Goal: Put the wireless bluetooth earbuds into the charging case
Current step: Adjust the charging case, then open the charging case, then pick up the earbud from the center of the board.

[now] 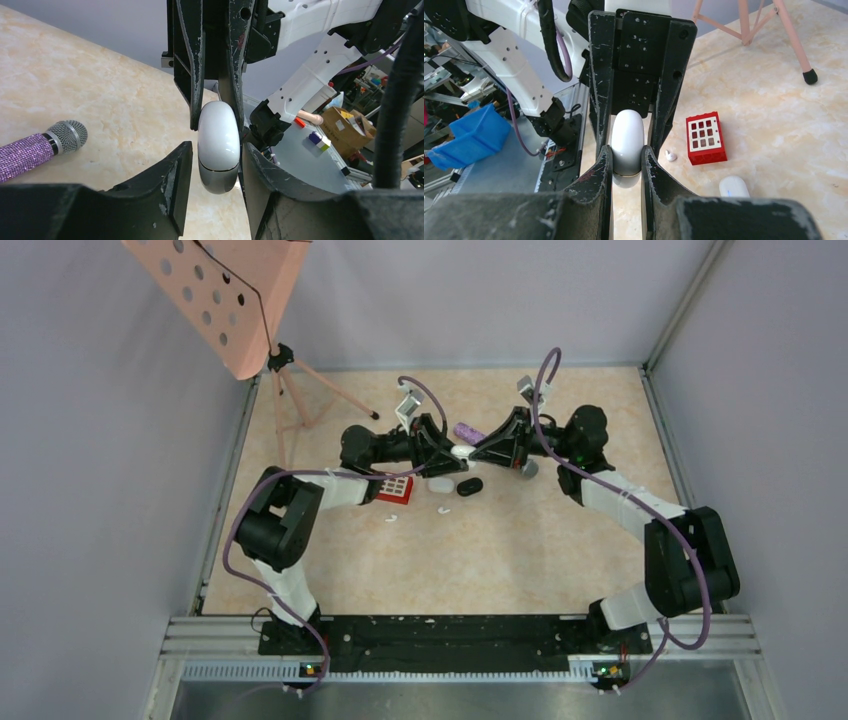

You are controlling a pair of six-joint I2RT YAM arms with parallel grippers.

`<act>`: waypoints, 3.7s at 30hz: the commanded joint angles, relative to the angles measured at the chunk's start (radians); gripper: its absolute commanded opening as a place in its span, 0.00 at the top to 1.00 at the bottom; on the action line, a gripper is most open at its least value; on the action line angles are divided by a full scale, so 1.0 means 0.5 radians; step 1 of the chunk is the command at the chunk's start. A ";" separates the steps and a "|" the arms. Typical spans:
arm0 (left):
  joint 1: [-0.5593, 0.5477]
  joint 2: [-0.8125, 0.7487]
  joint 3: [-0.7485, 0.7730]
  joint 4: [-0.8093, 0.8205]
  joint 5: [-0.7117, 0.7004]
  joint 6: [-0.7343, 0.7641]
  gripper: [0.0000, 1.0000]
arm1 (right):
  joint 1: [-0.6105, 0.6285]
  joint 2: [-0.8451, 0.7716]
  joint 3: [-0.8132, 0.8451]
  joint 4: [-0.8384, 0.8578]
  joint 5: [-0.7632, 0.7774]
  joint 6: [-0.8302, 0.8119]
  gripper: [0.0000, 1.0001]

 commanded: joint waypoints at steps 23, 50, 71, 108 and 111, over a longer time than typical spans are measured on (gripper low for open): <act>-0.093 -0.012 -0.002 0.192 0.145 0.251 1.00 | -0.016 0.055 0.231 -0.565 0.124 -0.230 0.64; -0.096 -0.071 -0.106 0.051 0.077 0.481 1.00 | -0.073 0.070 0.353 -0.636 0.096 -0.130 0.53; 0.232 -0.265 -0.242 -0.141 -0.217 0.548 1.00 | -0.084 -0.078 0.366 -1.703 0.330 -1.416 0.55; 0.449 -0.436 -0.353 -0.103 -0.239 0.408 1.00 | 0.247 0.257 0.466 -1.978 0.483 -1.646 0.56; 0.505 -0.496 -0.379 -0.200 -0.325 0.404 1.00 | 0.418 0.332 0.456 -2.109 0.680 -1.851 0.59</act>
